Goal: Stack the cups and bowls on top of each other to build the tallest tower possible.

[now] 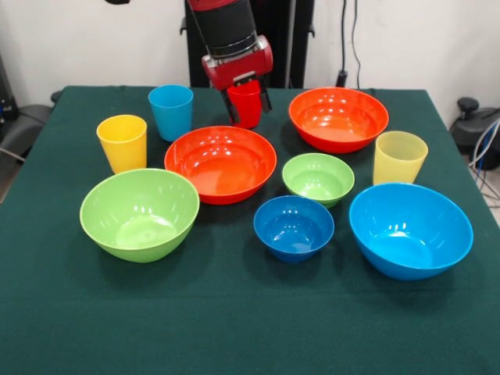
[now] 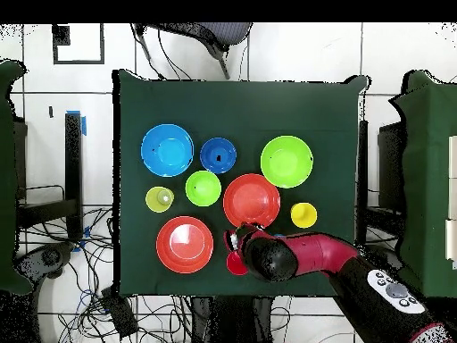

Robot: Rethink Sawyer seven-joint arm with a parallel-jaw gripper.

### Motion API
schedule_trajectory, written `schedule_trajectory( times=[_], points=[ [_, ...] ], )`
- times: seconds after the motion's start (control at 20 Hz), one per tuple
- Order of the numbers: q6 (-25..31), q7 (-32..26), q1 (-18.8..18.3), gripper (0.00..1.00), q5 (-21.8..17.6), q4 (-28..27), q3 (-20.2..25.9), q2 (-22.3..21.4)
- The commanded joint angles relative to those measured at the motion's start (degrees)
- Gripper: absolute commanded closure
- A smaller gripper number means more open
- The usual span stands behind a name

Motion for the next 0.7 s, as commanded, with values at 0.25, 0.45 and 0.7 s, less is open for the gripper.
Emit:
schedule_trajectory(
  times=[0.25,0.45,0.7],
  points=[
    [-9.10,8.65,6.49,0.00,0.80,-5.87,-0.75,-1.06],
    [-10.22,7.49,10.20,0.00,-0.60,-8.13,-3.89,-1.62],
    [-5.51,5.31,10.73,0.00,2.46,-10.55,-2.27,-2.12]
  ],
)
